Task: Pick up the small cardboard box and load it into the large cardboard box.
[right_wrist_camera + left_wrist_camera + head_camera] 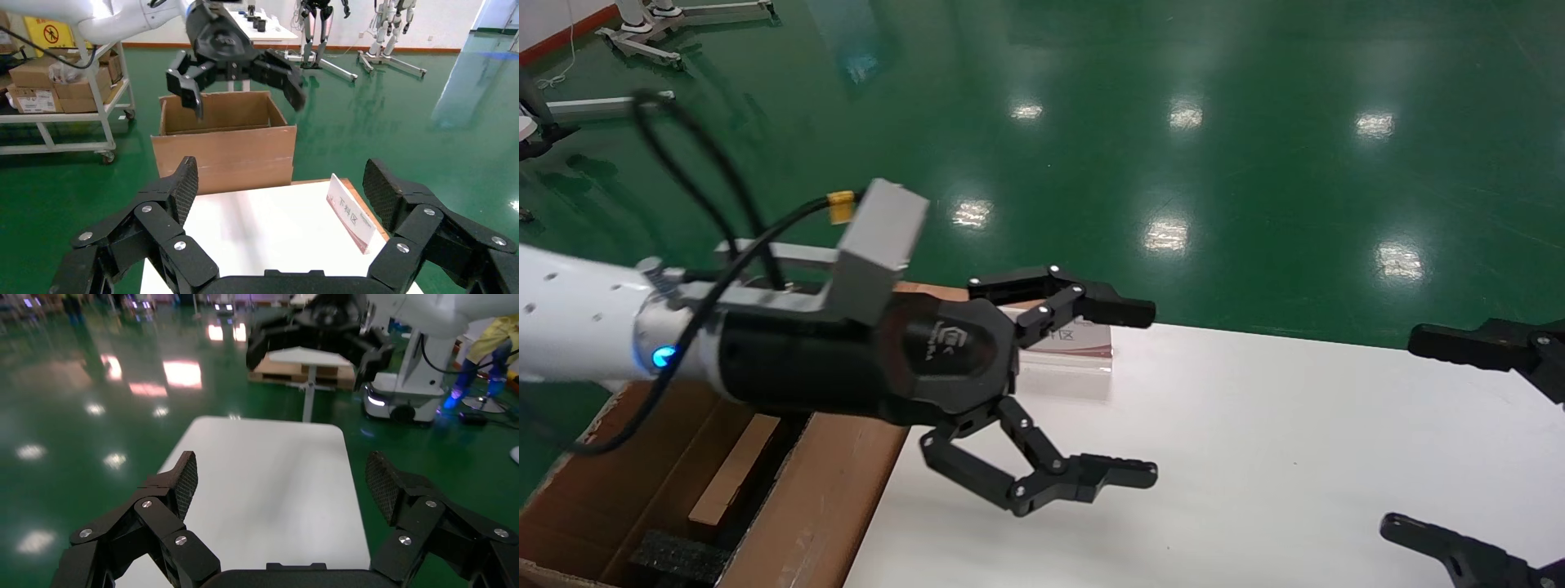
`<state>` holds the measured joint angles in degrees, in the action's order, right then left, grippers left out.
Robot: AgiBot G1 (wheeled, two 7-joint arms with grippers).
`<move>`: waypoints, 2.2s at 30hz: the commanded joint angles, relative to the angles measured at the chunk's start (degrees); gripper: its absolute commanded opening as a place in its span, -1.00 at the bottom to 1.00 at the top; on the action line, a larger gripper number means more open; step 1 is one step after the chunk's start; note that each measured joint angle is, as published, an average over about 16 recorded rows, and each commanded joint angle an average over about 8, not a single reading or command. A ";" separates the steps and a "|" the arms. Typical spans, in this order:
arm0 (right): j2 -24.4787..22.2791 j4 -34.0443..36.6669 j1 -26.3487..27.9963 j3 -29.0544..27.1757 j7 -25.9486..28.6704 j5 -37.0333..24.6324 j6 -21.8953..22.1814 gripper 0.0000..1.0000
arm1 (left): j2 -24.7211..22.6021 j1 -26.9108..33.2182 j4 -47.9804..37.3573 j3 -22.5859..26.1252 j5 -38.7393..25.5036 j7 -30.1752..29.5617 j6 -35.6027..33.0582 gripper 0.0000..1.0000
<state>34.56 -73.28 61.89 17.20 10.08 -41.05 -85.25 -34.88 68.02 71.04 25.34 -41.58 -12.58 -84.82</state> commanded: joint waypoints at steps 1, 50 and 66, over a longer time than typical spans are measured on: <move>0.00 0.00 0.00 0.01 0.00 0.00 0.00 1.00 | -0.06 -2.88 1.14 -4.16 -0.13 0.83 -0.39 1.00; -0.01 0.01 0.00 0.01 -0.01 0.03 0.02 1.00 | -0.13 -6.40 2.52 -9.22 -0.34 1.82 -0.85 1.00; -0.01 0.02 0.00 0.01 -0.01 0.02 0.02 1.00 | -0.13 -6.33 2.46 -9.11 -0.31 1.78 -0.83 1.00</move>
<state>34.54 -73.27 61.88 17.21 10.07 -41.03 -85.22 -35.01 61.69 73.50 16.23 -41.89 -10.80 -85.65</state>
